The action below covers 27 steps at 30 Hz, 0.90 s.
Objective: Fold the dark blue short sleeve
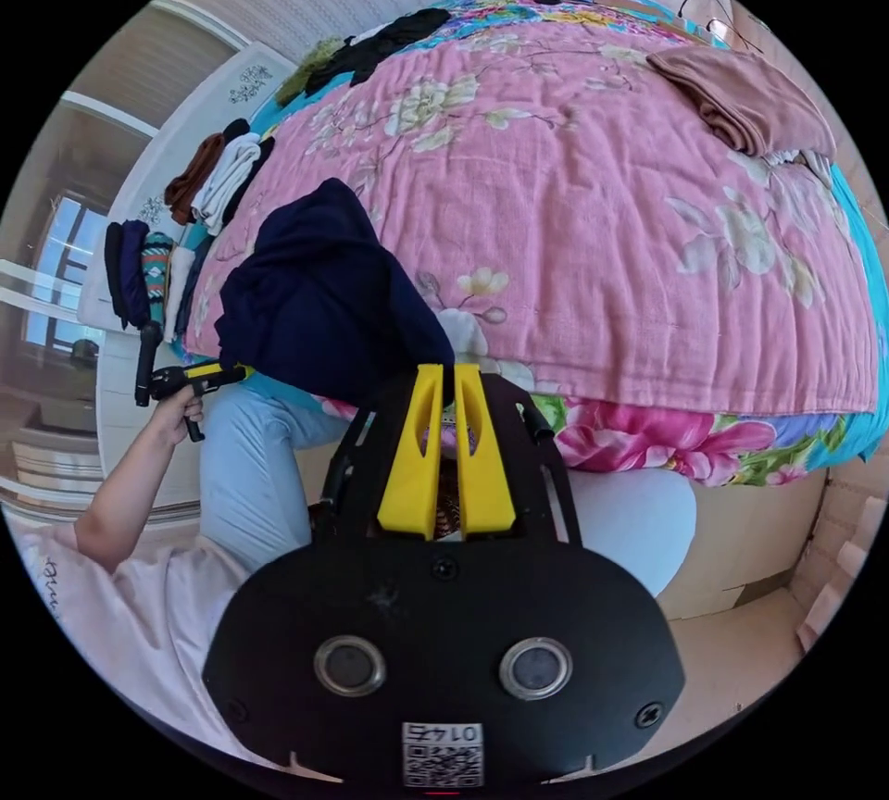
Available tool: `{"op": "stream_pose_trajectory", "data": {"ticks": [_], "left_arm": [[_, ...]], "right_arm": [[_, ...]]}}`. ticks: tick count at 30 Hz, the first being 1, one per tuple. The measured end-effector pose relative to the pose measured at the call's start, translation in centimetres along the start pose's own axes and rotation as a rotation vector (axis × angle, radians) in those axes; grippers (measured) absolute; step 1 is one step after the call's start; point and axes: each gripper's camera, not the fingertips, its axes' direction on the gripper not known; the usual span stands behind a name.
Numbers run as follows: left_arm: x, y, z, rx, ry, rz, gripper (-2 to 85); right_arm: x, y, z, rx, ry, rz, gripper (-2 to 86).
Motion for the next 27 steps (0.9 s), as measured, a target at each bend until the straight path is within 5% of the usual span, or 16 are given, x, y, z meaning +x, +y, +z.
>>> {"op": "stream_pose_trajectory", "data": {"ticks": [5, 19, 23, 27], "left_arm": [[-1.2, 7.1, -10.0, 0.311, 0.324, -0.007, -0.8], [-0.3, 21.8, -34.0, 0.935, 0.684, 0.289, -1.0], [0.5, 22.9, -40.3, 1.078, 0.554, 0.294, -1.0], [1.0, 15.4, -42.9, 1.012, 0.299, 0.246, -1.0]], "right_arm": [[4.3, 2.3, -5.4, 0.128, -0.284, 0.034, 1.0], [8.3, 9.1, -23.1, 0.451, -0.740, -0.250, 0.8], [6.7, 8.6, -27.4, 0.489, -0.767, -0.382, 0.7], [4.7, 2.2, -29.7, 0.452, -0.631, -0.447, 0.6]]}}
